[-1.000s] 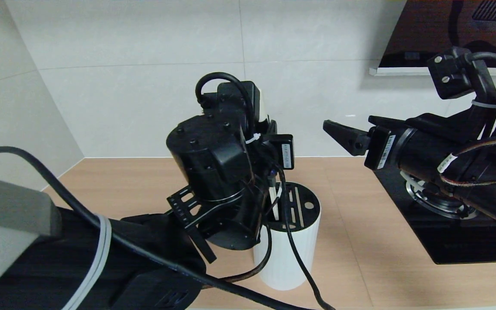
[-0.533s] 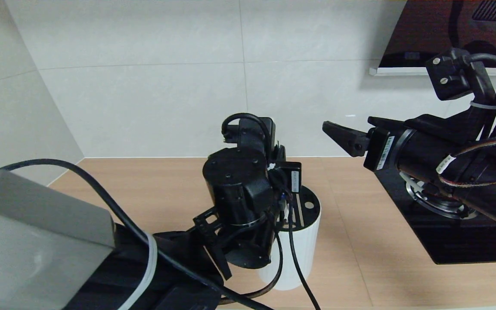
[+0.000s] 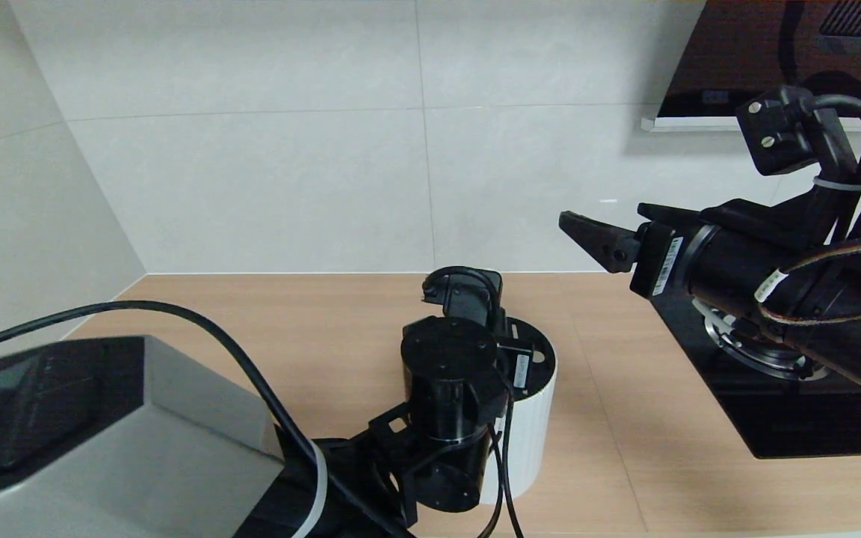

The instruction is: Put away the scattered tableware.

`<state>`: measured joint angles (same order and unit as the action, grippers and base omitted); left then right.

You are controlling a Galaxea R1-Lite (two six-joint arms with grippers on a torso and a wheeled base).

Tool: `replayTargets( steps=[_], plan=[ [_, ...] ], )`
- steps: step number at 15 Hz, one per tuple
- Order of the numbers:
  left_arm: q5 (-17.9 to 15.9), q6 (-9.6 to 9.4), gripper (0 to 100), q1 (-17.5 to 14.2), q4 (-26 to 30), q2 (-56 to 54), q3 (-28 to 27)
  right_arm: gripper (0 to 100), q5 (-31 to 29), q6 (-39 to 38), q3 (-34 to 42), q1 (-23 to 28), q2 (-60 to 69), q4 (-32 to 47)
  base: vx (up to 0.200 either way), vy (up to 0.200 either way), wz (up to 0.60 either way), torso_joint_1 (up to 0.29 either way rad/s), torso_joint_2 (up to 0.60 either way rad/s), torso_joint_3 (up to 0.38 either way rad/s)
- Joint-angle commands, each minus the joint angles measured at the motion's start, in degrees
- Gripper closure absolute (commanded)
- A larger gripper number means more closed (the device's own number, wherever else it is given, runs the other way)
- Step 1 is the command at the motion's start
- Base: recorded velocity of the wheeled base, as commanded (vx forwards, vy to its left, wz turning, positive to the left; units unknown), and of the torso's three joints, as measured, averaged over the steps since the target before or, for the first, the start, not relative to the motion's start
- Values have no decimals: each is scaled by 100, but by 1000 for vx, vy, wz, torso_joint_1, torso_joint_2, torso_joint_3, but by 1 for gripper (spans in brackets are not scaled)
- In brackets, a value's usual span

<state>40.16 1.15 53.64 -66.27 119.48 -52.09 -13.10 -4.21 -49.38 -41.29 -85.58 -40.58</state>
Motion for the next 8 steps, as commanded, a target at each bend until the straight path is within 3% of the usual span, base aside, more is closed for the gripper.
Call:
replayTargets(
  steps=[1, 8],
  plan=[
    [-8, 17, 100, 6, -53, 49, 76, 0, 1, 7, 8, -2, -20, -2, 0, 0, 0, 0, 0, 0],
    [-17, 17, 100, 6, -114, 23, 85, 0, 1, -1, 8, -2, -20, -2, 0, 0, 0, 0, 0, 0]
  ],
)
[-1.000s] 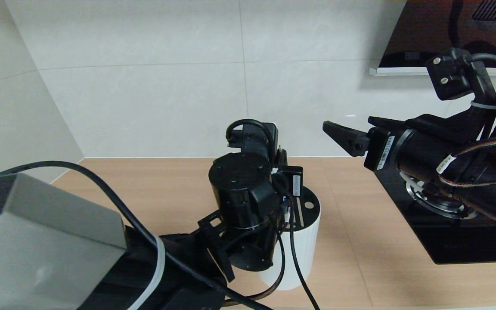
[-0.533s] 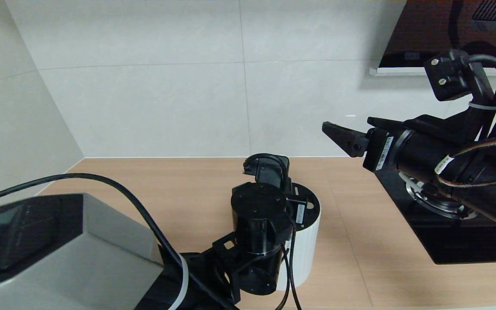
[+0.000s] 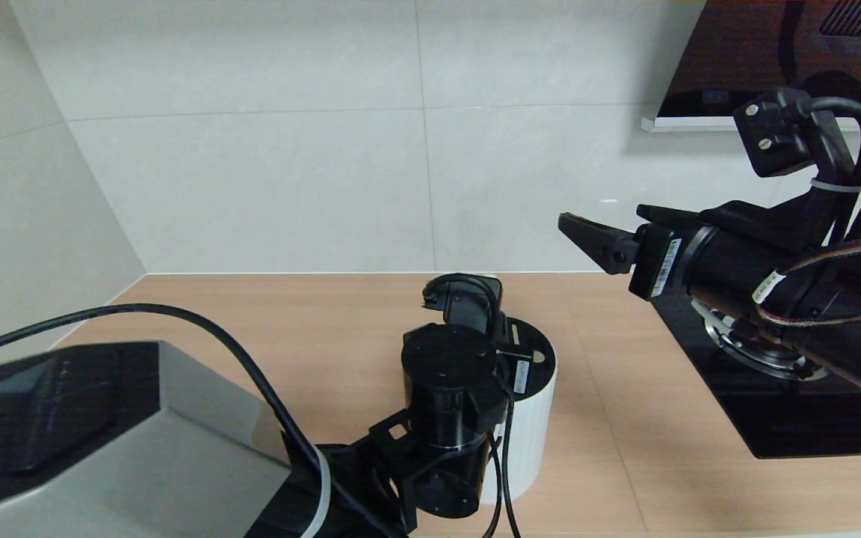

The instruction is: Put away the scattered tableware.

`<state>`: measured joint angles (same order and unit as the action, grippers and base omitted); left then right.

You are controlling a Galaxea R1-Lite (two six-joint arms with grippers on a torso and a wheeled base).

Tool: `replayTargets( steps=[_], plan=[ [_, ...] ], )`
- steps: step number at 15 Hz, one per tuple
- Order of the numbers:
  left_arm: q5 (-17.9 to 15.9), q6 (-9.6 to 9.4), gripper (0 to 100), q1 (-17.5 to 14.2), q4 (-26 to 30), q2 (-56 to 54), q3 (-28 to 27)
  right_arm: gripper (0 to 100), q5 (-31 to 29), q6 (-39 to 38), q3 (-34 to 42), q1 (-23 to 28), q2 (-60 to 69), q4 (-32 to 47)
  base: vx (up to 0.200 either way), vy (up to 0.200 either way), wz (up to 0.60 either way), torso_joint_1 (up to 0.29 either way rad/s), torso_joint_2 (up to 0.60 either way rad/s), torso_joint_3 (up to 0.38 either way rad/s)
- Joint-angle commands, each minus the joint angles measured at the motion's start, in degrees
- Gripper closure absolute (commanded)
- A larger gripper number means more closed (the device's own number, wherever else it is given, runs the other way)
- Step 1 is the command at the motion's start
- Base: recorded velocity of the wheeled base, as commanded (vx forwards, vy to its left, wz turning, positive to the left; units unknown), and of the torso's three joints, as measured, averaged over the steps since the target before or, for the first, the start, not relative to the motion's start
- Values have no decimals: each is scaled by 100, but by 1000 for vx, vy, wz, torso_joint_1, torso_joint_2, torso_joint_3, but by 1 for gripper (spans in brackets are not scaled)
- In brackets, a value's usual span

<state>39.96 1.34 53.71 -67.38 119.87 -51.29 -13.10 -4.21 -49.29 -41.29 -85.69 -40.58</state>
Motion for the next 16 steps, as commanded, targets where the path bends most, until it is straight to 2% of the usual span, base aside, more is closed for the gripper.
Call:
replayTargets(
  steps=[1, 2, 10, 13, 15, 16],
  plan=[
    [3, -2, 100, -1, -3, -25, 5, 0, 1, -1, -2, -2, -9, -2, 0, 0, 0, 0, 0, 0],
    [3, 7, 0, 8, -12, -25, 5, 0, 1, -1, -2, -2, -9, -2, 0, 0, 0, 0, 0, 0],
    [3, -2, 0, -1, -109, -148, 31, 0, 1, -1, -2, -2, -9, -2, 0, 0, 0, 0, 0, 0],
    [-15, -2, 0, -36, -100, -869, 92, 0, 1, -1, -28, -2, -1, -2, 0, 0, 0, 0, 0, 0],
    [-419, -2, 0, -71, -100, -1792, 268, 0, -8, -1, -37, 77, 105, -46, 0, 0, 0, 0, 0, 0],
    [-603, -2, 0, -212, -100, -2161, 356, 0, -8, 7, -2, 130, 254, -11, 0, 0, 0, 0, 0, 0]
  ],
)
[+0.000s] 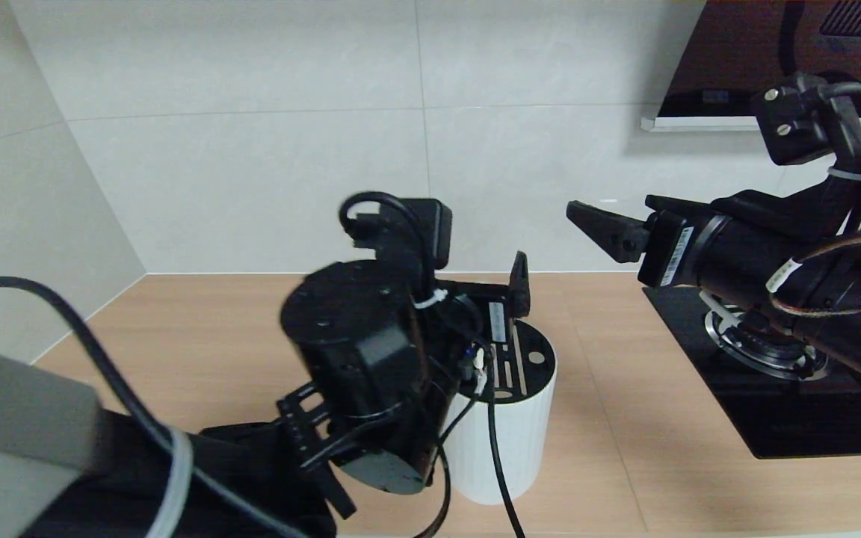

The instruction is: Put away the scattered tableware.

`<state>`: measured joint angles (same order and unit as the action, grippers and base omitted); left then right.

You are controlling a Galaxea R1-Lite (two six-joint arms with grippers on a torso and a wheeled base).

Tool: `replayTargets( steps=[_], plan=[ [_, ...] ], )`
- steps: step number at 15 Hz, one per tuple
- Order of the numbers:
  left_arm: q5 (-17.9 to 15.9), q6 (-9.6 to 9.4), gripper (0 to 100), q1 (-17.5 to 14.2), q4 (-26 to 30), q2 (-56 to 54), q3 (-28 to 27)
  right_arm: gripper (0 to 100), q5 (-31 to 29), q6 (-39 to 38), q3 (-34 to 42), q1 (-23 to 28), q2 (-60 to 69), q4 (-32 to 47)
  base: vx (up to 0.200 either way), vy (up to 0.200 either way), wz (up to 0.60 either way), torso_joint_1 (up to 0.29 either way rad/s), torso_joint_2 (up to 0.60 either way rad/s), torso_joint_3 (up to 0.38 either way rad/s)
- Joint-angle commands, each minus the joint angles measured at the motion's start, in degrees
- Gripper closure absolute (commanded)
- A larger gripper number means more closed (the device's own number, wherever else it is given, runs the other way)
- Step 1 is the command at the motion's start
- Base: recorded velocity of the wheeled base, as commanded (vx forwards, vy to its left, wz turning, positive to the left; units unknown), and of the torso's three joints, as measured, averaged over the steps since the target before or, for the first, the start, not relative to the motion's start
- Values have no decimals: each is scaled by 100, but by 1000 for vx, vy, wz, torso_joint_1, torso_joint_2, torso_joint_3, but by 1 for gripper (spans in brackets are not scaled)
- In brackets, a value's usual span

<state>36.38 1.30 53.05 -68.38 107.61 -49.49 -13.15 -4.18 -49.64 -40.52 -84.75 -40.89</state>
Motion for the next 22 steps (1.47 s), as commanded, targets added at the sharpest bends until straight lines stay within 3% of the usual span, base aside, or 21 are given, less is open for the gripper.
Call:
replayTargets(
  steps=[1, 4, 7, 9, 11, 14, 15, 16, 17, 22],
  plan=[
    [-465, 1, 0, -419, 26, -1268, 247, 0, -3, -4, 51, 176, 266, 19, 0, 0, 0, 0, 0, 0],
    [-676, -43, 0, -1025, 184, -2130, 247, 0, 6, 5, 130, 774, 697, -25, 0, 0, 0, 0, 0, 0],
    [-693, -34, 0, -1632, 967, -3343, 546, 0, 23, 5, 675, 1424, 1452, -16, 0, 0, 0, 0, 0, 0],
    [-1019, -16, 0, -2168, 1846, -4441, 959, 0, 190, -4, 1123, 2101, 2191, 28, 0, 0, 0, 0, 0, 0],
    [-1335, -16, 0, -2405, 2944, -5558, 1161, 0, 401, -4, 1554, 2716, 2753, 28, 0, 0, 0, 0, 0, 0],
    [-1678, 1, 0, -2915, 4491, -6832, 1135, 0, 480, 5, 2037, 2980, 3658, 90, 0, 0, 0, 0, 0, 0],
    [-1678, 1, 0, -2915, 4491, -6832, 1135, 0, 480, 5, 2037, 2980, 3658, 90, 0, 0, 0, 0, 0, 0],
    [-1889, 1, 0, -3310, 5634, -7851, 1223, 0, 436, 304, 2301, 2989, 4854, 1100, 0, 0, 0, 0, 0, 0],
    [-1941, 1, 0, -3504, 6029, -8265, 1284, 0, 436, 418, 2319, 2997, 5504, 1786, 0, 0, 0, 0, 0, 0],
    [-2056, -16, 0, -4295, 6882, -9644, 1706, 0, 841, 629, 2556, 3885, 7789, 3772, 0, 0, 0, 0, 0, 0]
  ],
)
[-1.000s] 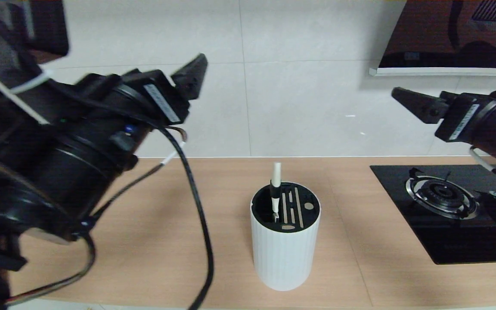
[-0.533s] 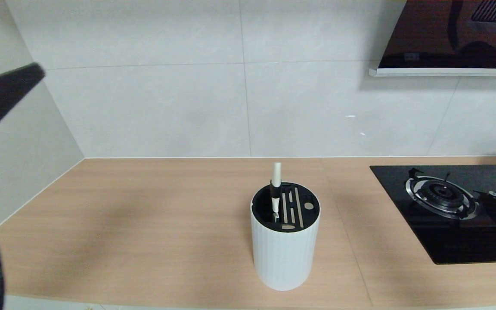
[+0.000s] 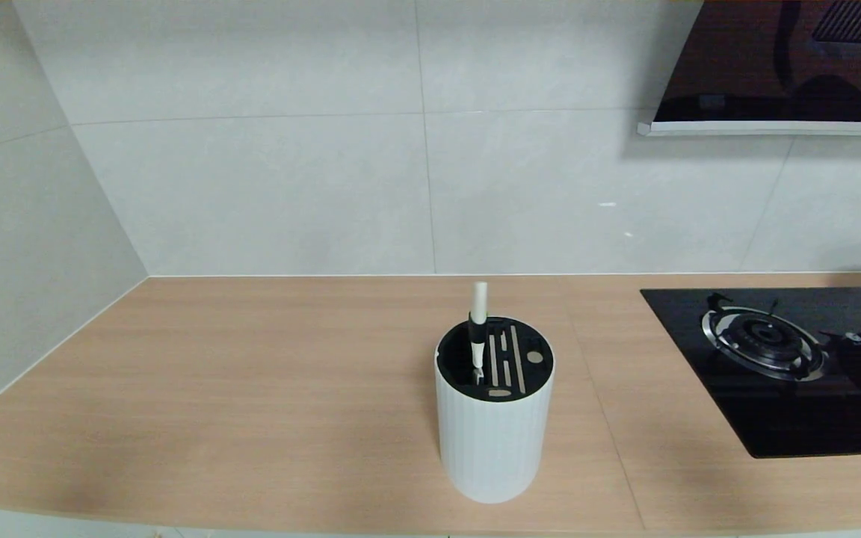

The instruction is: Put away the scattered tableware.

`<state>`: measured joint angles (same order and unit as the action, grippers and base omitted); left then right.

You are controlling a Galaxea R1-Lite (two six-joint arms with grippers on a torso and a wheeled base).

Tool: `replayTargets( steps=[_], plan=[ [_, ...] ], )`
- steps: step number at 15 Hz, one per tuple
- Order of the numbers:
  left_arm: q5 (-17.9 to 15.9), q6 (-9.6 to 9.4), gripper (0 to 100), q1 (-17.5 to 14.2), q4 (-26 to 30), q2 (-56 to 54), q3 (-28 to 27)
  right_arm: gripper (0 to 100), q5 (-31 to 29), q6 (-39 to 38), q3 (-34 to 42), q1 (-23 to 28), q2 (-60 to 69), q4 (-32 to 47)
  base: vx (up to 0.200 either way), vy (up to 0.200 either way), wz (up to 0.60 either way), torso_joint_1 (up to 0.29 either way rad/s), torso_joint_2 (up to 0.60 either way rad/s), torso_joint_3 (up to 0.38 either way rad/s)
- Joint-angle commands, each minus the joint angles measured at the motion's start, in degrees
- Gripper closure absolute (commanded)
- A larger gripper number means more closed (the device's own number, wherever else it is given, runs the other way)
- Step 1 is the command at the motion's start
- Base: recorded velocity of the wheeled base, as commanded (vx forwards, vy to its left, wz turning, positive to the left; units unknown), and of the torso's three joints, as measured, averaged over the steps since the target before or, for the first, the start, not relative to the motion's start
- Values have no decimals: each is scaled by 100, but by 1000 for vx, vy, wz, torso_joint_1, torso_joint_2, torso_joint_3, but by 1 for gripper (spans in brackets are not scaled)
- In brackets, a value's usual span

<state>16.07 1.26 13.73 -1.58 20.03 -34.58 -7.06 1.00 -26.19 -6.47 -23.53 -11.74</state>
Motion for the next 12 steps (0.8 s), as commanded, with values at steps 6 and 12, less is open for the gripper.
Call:
replayTargets(
  steps=[6, 12],
  plan=[
    [-200, -46, 0, -1258, 352, -1757, 954, 0, 389, 58, 799, 621, 2353, 1508, 0, 0, 0, 0, 0, 0],
    [-658, -310, 0, -1364, 202, -2003, 2729, 0, 636, 58, 2619, 621, 2353, 181, 0, 0, 0, 0, 0, 0]
  ],
)
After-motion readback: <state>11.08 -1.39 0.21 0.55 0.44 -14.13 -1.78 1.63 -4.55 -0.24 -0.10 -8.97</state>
